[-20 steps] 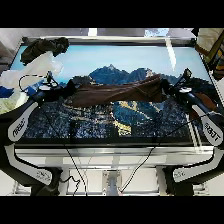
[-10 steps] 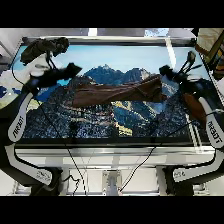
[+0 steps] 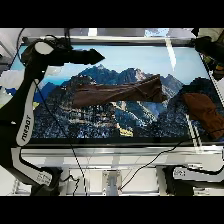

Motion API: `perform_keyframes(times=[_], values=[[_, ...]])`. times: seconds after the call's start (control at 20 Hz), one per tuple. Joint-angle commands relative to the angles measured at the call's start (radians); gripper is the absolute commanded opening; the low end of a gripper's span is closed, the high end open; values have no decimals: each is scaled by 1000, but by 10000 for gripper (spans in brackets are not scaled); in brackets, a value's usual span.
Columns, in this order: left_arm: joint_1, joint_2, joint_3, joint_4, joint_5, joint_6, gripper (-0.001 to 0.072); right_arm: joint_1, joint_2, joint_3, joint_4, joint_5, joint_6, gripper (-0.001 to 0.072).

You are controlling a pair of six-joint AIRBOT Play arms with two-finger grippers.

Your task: Fold the shirts.

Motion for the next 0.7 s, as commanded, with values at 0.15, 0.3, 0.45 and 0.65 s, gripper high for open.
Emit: perform_keyframes(times=[0.15,0.3,0.45,0.65], values=[[-68,-118,23,152,21,-222,490,-83,-55,-79,-180,295,113,544],[-79,-201,23,152,95,-255,479,-45,-154,-93,-161,271,113,562],[-87,-268,23,159,164,-337,479,6,-263,-93,-106,210,120,569],[-106,-320,23,161,169,-386,466,69,-395,-93,-34,172,121,571]])
